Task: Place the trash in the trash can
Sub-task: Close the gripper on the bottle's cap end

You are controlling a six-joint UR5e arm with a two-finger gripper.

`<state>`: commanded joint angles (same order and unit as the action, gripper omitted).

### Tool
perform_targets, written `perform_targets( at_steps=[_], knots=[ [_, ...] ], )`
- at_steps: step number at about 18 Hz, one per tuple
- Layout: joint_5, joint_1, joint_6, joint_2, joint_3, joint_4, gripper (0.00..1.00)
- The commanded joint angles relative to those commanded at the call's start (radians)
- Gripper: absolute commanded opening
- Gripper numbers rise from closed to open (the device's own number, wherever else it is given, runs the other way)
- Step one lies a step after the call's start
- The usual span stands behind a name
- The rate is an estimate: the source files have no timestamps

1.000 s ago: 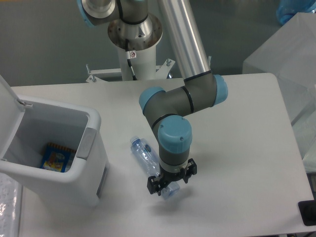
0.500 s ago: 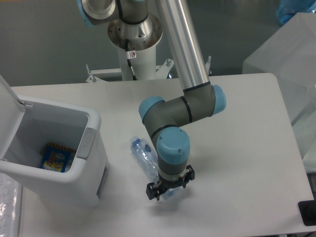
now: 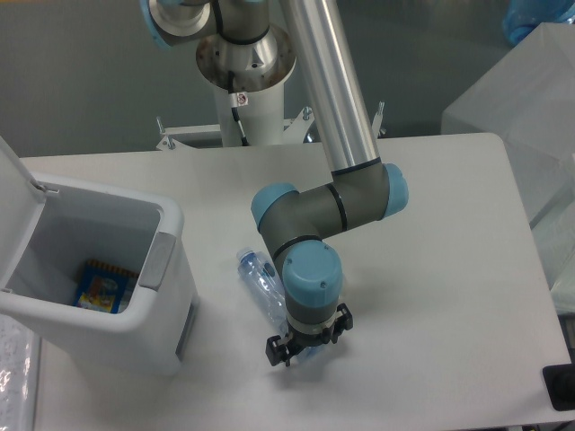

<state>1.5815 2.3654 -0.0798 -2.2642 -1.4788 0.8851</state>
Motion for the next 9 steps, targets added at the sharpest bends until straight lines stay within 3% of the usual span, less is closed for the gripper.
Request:
perform_targets(
  at_steps=[9],
  knots=[
    [0.0,-0.008,0.002,0.008,-0.009,0.0,0.79]
  ],
)
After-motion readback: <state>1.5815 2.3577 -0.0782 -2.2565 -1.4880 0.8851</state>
